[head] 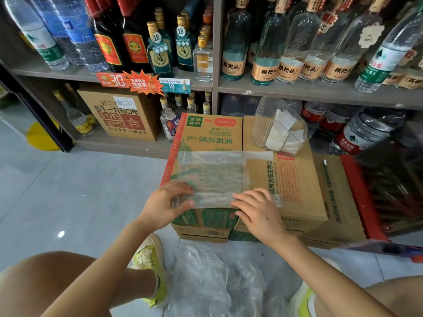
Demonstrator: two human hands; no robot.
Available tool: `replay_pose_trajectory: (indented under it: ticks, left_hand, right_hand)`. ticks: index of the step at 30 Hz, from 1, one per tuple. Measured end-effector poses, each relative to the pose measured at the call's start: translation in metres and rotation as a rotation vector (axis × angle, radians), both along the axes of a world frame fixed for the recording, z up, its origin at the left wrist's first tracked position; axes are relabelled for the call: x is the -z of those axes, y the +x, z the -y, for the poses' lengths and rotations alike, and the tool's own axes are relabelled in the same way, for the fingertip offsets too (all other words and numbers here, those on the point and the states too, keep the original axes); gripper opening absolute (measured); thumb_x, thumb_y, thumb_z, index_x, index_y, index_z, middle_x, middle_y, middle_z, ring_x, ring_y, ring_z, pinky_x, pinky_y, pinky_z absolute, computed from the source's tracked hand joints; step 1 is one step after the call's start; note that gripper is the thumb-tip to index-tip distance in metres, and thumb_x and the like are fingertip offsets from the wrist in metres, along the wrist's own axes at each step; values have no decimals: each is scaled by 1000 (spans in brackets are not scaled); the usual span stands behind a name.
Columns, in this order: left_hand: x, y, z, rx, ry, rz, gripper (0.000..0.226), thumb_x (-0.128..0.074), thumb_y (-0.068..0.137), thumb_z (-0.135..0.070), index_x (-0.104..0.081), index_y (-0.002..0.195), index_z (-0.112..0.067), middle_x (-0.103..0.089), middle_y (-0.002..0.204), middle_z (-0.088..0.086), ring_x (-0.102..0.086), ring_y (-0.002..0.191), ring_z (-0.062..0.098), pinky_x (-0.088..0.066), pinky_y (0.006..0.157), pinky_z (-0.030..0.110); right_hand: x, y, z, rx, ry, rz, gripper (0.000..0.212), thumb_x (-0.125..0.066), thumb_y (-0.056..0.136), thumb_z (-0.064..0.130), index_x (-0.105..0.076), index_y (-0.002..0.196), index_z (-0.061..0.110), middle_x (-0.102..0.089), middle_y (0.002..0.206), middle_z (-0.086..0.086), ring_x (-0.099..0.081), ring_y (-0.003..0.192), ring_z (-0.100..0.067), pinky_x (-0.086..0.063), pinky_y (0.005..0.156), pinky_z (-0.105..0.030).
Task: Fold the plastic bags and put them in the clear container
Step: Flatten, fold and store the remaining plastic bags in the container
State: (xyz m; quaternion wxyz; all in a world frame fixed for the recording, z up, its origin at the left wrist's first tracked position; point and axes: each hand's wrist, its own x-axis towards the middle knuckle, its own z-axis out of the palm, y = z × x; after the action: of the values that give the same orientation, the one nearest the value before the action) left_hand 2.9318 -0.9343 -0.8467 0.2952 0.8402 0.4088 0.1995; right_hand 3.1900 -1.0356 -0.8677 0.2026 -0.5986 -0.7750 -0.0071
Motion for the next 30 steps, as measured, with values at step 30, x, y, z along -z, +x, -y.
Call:
replay_pose_trajectory:
  ticks: [30]
  left_hand:
    - [0,56,-41,-407,265,-199,44,-37,93,-38,-61,113,-7,-63,102,14,-61,82,36,-44,74,40]
  right_hand:
    - [-40,35,-95,412,-467,-219,19,-52,95,30,-71,97,29,-70,99,12,-61,96,-11,-44,91,-35]
